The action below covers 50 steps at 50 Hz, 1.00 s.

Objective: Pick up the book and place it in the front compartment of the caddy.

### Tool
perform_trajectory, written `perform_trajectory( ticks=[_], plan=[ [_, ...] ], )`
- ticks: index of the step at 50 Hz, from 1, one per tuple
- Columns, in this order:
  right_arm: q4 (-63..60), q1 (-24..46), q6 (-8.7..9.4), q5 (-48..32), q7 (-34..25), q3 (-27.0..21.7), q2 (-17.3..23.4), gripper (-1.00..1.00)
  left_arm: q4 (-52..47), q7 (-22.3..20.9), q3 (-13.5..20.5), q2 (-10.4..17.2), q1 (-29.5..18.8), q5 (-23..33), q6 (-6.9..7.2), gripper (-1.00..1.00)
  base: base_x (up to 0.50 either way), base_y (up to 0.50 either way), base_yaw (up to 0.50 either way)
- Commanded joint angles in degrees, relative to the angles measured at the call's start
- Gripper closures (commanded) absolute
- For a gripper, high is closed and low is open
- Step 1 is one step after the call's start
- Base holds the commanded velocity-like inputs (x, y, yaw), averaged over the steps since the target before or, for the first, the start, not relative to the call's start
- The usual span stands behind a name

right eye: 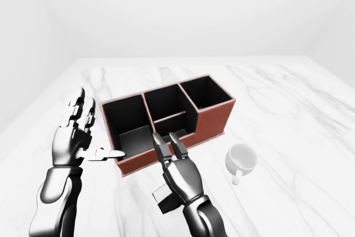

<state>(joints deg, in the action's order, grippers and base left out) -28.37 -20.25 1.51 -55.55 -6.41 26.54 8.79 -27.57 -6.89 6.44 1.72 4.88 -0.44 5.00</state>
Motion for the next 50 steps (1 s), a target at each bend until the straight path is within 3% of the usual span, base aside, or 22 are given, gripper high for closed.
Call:
perform_trajectory(
  ticks=[1, 50],
  plan=[
    [2.1, 0.1, -0.77, 0.0, 1.3, 0.4, 0.2, -1.0, -0.5, -0.2, 0.3, 0.0, -0.1, -0.1, 0.0, -1.0, 0.0, 0.0, 0.0],
    [10.9, 1.4, -3.96, 0.0, 4.9, -0.1, -0.2, -1.0, -0.6, -0.2, 0.4, 0.1, -0.3, -0.1, 0.0, -1.0, 0.0, 0.0, 0.0]
  ],
)
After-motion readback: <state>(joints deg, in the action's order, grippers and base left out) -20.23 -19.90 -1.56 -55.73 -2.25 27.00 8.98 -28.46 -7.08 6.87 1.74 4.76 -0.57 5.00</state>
